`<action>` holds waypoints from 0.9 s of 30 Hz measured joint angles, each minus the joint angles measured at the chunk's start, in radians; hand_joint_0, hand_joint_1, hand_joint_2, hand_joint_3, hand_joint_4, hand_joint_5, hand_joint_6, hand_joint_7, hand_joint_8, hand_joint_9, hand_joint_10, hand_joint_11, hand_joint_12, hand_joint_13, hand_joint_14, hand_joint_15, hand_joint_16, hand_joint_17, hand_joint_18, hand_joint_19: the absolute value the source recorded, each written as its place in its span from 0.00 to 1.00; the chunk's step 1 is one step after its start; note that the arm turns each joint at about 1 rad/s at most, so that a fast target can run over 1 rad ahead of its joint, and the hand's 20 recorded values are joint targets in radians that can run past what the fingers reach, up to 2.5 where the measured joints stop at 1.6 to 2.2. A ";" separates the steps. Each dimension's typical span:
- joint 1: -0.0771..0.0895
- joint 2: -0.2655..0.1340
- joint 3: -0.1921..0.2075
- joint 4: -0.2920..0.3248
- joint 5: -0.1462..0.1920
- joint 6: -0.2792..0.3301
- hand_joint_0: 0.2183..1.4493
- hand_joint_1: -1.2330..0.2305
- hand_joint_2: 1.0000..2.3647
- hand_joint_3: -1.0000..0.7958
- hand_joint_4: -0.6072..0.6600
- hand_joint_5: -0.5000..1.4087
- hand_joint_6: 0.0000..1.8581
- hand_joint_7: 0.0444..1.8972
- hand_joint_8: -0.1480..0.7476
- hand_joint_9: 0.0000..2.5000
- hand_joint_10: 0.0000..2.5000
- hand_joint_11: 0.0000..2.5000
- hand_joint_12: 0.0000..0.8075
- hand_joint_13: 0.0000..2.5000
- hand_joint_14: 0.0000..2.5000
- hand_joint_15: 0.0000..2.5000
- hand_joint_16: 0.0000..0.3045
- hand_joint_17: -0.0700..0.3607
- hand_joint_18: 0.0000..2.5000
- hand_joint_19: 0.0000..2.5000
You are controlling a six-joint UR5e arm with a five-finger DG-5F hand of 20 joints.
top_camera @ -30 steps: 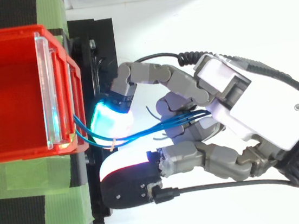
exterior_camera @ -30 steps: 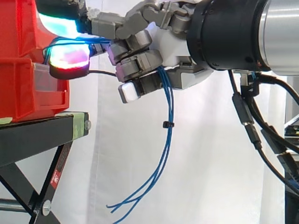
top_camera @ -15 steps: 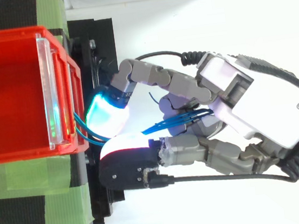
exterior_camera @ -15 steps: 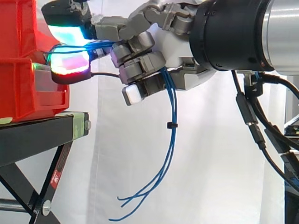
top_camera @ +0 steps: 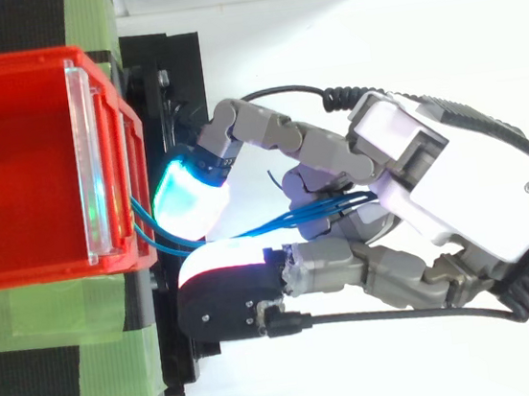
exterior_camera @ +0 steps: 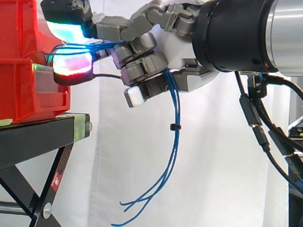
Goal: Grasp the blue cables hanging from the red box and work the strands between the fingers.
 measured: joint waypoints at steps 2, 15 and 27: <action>0.001 0.000 0.000 0.000 -0.003 0.000 0.53 0.37 0.01 0.17 0.65 0.28 0.19 0.69 0.65 0.42 1.00 1.00 0.60 0.59 1.00 0.64 0.18 0.45 0.72 0.33; 0.004 0.000 0.000 0.003 -0.116 0.029 0.56 0.44 0.01 0.24 0.67 0.24 0.48 0.58 0.65 0.42 1.00 1.00 0.60 0.59 1.00 0.64 0.18 0.45 0.72 0.33; 0.003 0.000 0.000 0.001 -0.133 0.071 0.77 0.41 0.01 0.53 0.66 0.43 0.07 0.74 0.65 0.42 1.00 1.00 0.60 0.59 1.00 0.64 0.18 0.45 0.72 0.33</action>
